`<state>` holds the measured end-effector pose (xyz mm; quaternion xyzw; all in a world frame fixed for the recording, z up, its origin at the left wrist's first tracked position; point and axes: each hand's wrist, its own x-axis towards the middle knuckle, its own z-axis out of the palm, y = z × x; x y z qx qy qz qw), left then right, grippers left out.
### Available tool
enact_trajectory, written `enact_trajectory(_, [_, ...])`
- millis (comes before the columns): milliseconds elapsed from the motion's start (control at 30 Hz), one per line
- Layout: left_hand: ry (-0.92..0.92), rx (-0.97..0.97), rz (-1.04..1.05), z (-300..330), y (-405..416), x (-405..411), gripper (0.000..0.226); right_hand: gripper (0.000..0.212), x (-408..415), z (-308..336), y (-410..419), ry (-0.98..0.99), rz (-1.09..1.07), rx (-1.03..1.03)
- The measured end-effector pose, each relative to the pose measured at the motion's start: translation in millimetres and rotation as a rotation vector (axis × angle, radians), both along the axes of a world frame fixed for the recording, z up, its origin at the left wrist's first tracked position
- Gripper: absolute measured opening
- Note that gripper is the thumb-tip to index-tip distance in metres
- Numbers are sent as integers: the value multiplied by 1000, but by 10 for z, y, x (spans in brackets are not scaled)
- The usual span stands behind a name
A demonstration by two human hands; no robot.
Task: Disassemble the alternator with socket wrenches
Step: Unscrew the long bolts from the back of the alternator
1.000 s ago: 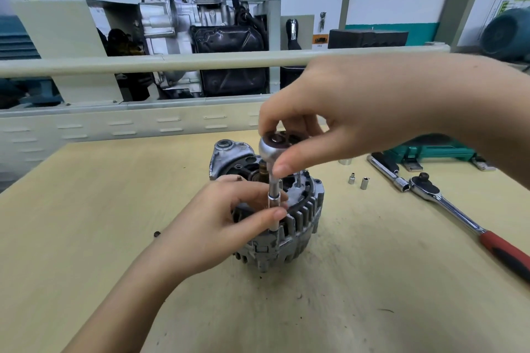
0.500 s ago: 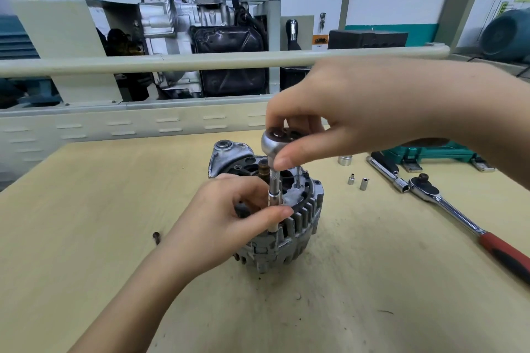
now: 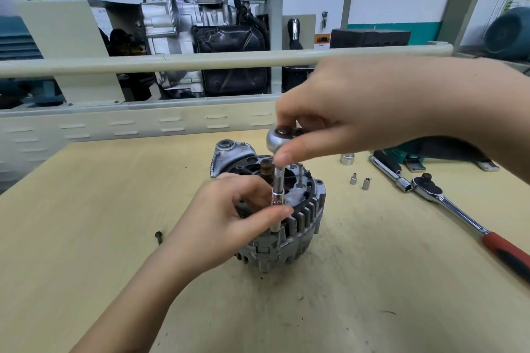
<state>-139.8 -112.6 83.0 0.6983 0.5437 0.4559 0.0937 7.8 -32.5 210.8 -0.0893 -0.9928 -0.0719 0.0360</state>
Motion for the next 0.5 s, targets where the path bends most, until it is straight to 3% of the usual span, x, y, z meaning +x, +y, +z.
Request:
enact_trajectory(233, [-74, -121, -98, 23, -36, -75, 25, 41, 22, 38, 9, -35, 17, -86])
enact_trajectory(500, [-82, -1, -33, 27, -20, 8, 12, 66, 3, 13, 1, -2, -12, -24])
